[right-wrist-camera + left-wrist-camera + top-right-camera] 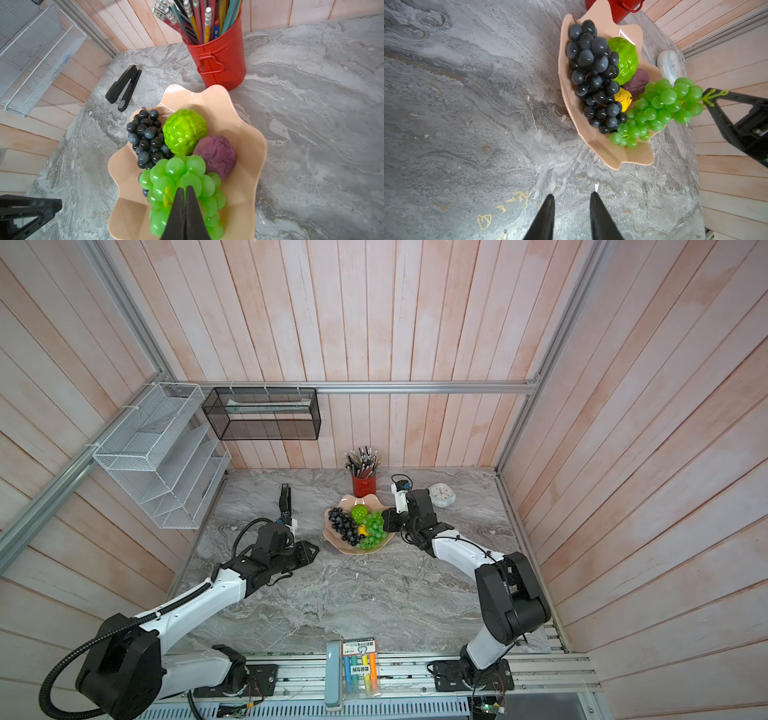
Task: Place and organize the fake fruits in the fruit bowl
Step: 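Lower the green grapes into the bowl beside the pear with the right gripper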
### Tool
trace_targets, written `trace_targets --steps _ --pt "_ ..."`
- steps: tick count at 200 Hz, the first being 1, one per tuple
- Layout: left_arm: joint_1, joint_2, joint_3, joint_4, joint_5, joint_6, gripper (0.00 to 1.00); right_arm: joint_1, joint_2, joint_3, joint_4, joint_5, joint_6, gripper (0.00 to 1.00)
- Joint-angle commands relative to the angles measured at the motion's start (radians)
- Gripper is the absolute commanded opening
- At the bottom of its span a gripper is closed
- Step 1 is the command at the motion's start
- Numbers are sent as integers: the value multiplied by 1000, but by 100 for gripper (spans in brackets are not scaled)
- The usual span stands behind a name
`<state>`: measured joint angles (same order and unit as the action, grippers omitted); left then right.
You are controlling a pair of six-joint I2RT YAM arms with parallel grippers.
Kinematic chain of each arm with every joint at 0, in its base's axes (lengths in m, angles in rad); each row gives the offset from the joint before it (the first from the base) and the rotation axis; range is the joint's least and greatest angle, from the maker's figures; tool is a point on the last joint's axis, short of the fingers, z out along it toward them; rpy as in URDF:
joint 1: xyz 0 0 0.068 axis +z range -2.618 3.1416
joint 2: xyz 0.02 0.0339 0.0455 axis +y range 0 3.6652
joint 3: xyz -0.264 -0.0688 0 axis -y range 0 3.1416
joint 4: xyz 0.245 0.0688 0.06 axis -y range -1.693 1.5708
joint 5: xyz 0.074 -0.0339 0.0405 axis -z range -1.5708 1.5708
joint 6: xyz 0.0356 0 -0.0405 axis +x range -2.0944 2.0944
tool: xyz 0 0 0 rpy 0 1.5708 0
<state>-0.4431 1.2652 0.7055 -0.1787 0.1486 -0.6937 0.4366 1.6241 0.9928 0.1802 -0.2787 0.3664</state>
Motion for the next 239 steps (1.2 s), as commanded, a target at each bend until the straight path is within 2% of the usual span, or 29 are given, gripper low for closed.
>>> trace_targets --steps 1,74,104,145,199,239 --pt "4 7 5 13 -9 -1 32 -6 -13 -7 13 45 -4 0" --pt "4 13 12 14 -7 2 32 -4 -92 -68 39 91 20 0" --pt "4 21 11 20 -1 1 32 -2 -93 -45 -3 126 -15 0" --pt "4 15 2 26 2 -4 32 6 -113 -57 -1 116 -3 0" --pt "4 12 5 18 -1 1 32 16 -169 -110 -2 201 -6 0" --pt "4 19 -5 35 11 -10 32 14 -157 -96 -11 179 -26 0"
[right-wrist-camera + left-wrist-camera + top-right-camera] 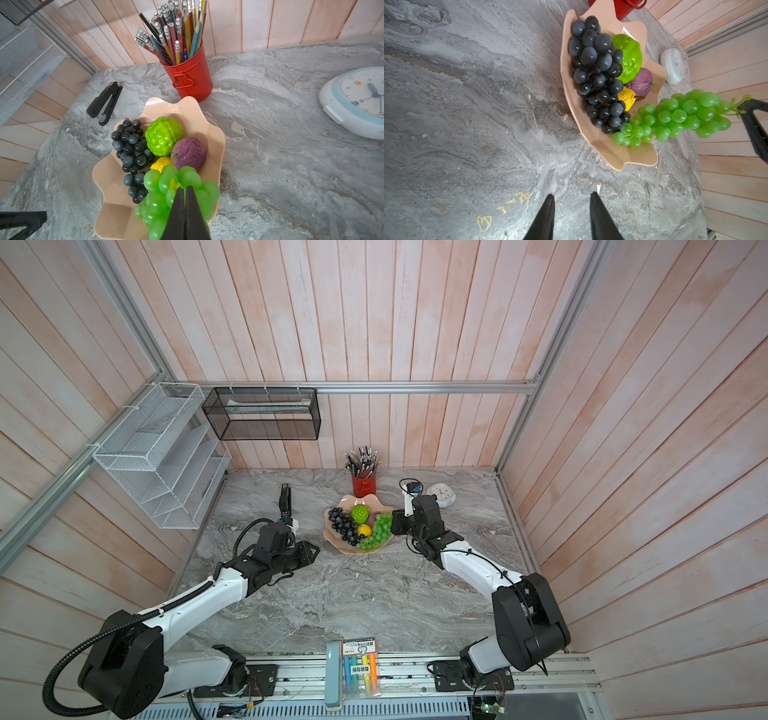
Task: Place and organize the fake fruits in the fruit bowl
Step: 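Lower the green grapes into the bowl beside the pear with the right gripper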
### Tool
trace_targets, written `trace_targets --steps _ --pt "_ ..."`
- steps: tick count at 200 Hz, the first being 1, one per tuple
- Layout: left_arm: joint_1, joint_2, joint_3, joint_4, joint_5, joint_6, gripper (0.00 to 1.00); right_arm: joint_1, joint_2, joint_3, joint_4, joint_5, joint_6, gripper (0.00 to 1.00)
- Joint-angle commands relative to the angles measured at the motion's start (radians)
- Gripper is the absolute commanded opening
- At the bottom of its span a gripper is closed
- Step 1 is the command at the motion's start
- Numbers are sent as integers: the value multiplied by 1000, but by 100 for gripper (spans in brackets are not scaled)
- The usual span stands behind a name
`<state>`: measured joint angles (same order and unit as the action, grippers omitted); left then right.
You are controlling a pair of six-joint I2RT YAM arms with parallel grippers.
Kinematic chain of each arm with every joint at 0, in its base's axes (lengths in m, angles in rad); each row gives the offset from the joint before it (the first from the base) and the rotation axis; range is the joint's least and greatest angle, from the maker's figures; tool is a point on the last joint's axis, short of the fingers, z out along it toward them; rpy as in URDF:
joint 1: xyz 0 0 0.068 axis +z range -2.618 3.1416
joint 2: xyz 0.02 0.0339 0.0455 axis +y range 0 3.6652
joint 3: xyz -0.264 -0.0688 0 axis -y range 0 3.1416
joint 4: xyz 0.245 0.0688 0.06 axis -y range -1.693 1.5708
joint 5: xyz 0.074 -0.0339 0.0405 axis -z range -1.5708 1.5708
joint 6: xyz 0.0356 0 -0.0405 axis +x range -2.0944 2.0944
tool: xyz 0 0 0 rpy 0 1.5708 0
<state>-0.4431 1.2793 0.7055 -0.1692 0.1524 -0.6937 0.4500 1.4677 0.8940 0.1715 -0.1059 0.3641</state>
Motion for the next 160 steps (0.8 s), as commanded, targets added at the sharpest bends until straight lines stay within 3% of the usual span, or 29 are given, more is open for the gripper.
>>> trace_targets --steps 1,160 --pt "4 5 -6 25 7 -10 32 1 1 5 -3 4 -26 0" --pt "4 12 5 14 1 -6 32 -18 330 286 -96 -87 -129 0"
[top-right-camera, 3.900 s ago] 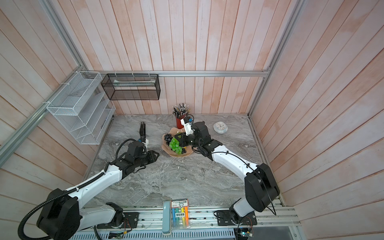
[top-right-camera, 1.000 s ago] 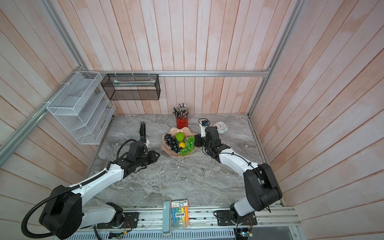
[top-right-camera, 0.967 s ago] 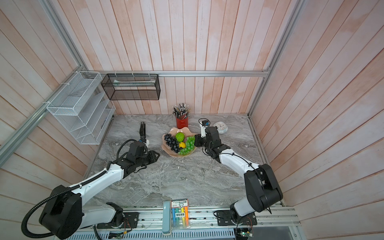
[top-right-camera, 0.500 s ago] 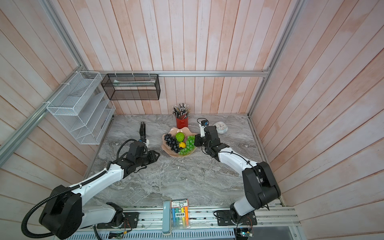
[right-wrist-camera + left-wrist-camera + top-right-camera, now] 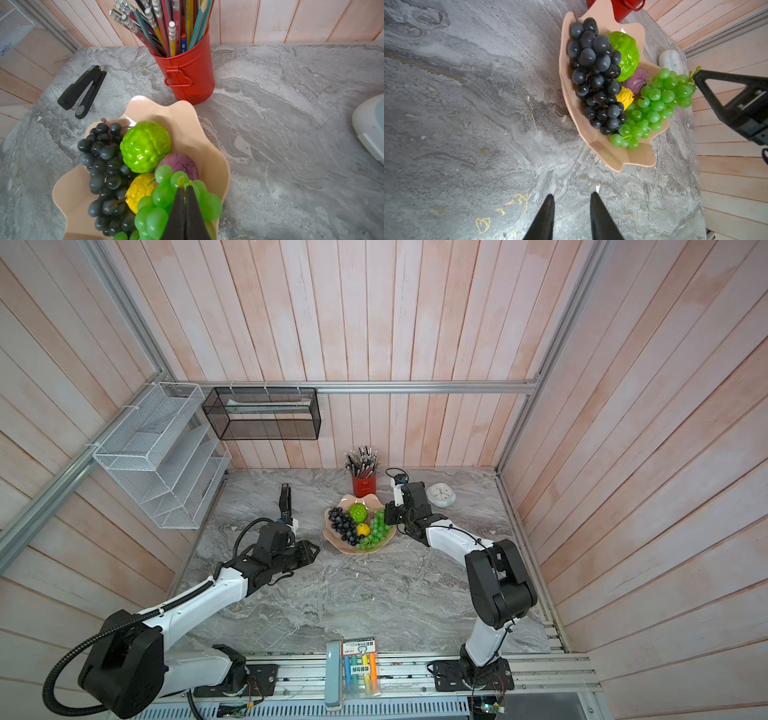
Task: Place and organize the fake fruits in the fruit bowl
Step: 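Lower the green grapes into the bowl beside the pear with the right gripper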
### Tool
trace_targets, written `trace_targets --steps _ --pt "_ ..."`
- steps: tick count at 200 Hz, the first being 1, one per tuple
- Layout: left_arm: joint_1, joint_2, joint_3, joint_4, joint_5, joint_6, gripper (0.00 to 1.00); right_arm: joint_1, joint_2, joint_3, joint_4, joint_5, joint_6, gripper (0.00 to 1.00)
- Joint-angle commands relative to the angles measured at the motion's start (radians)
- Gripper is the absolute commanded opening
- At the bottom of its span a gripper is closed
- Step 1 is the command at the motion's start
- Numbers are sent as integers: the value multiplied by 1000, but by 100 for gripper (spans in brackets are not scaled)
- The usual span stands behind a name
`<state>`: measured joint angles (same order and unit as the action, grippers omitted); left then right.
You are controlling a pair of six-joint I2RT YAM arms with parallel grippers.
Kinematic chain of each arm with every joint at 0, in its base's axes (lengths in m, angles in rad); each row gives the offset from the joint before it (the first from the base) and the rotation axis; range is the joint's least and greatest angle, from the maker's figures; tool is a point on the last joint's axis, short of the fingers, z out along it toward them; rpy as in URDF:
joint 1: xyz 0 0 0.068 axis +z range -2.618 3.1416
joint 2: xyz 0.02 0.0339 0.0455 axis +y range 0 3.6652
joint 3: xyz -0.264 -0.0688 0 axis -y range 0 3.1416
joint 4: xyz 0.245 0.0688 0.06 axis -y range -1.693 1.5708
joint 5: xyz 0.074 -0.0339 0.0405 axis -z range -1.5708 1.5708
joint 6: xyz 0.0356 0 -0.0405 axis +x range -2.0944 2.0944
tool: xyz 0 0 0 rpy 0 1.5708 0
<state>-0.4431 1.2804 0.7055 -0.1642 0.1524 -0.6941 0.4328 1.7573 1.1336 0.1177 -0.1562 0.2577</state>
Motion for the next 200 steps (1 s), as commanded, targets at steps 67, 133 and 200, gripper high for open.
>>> trace_targets --steps 67,133,200 --pt "4 10 12 -1 9 -2 33 -1 85 92 -75 -56 -44 15" --pt "4 -12 9 -48 28 11 36 -2 -46 79 -146 -5 -90 55" --pt "6 -37 20 -82 2 26 48 -44 -119 -33 -103 37 -41 28"
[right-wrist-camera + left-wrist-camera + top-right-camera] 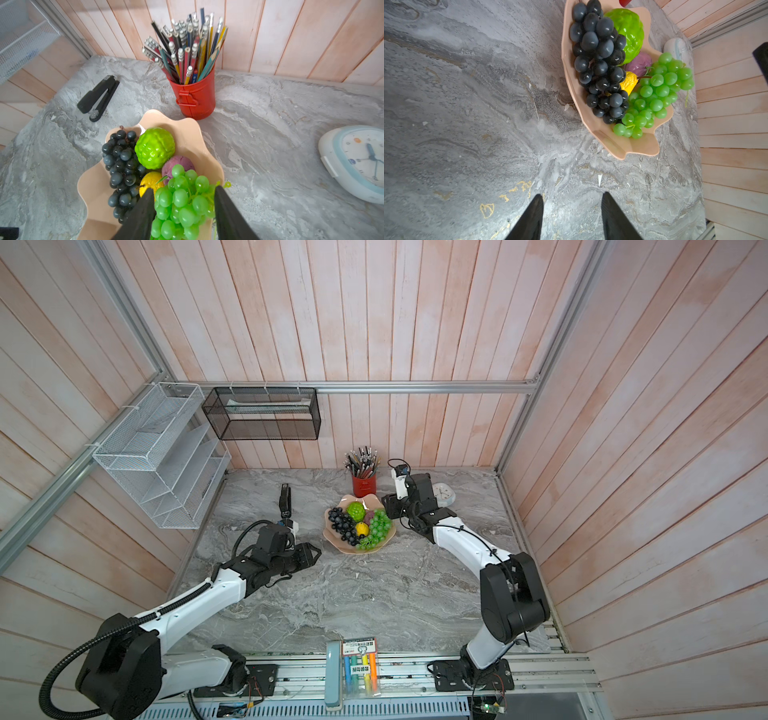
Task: Place and organize the fake fruits in the fruit bowl
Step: 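Lower the green grapes into the bowl beside the pear with the right gripper, then open the right gripper to release the green grapes in the bowl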
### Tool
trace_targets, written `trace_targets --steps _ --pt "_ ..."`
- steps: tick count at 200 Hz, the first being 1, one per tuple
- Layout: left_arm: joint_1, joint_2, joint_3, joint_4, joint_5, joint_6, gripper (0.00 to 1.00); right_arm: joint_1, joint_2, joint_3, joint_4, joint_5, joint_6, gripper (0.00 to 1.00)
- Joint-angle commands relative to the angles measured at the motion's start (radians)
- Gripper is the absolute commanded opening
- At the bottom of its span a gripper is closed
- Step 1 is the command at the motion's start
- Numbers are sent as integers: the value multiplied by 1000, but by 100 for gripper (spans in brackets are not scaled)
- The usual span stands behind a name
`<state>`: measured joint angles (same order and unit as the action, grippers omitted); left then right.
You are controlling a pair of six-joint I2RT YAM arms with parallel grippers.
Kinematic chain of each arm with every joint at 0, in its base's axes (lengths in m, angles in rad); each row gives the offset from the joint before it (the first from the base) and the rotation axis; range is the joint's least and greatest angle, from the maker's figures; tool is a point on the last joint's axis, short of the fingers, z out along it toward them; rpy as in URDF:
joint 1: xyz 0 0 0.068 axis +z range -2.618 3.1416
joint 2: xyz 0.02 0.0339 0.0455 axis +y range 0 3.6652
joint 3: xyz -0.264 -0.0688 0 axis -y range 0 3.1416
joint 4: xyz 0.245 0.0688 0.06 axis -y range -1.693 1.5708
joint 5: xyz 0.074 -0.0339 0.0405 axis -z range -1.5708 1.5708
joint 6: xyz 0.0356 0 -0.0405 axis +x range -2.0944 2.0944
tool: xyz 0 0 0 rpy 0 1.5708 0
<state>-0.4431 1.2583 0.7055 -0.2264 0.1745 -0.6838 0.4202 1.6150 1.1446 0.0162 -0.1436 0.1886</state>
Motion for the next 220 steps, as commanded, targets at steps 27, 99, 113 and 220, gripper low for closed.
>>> trace_targets --steps 27,99,113,220 --pt "6 -7 31 -18 -17 17 48 -49 77 -22 -10 19 11 14" --pt "7 6 19 -9 -20 6 48 -34 211 54 0 -68 -15 8" --pt "8 7 15 -5 -19 2 48 -31 229 65 0 -81 -18 8" --pt "7 46 22 13 -4 0 48 -21 285 105 -2 -114 -31 8"
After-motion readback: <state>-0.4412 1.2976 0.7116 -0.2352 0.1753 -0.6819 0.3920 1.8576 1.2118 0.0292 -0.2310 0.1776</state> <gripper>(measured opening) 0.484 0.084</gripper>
